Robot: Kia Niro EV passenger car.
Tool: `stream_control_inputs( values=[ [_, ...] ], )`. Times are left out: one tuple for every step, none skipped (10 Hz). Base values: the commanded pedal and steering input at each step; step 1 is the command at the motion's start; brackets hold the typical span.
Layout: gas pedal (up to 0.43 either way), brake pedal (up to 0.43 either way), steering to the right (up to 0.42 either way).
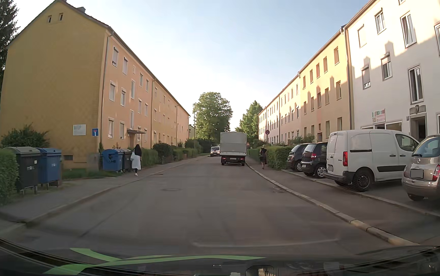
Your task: Follow the waypoints while adhering to traffic rules and regulations
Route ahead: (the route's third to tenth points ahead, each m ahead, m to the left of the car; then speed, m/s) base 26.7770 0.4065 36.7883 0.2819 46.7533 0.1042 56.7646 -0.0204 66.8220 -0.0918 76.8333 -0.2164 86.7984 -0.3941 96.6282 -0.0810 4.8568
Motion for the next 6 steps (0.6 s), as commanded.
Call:
stream_control_inputs(
  values=[
    [0.0, 0.226, 0.085],
    [0.0, 0.213, 0.084],
    [0.0, 0.213, 0.074],
    [0.0, 0.213, 0.055],
    [0.0, 0.213, 0.03],
    [0.0, 0.207, 0.013]
  ],
)
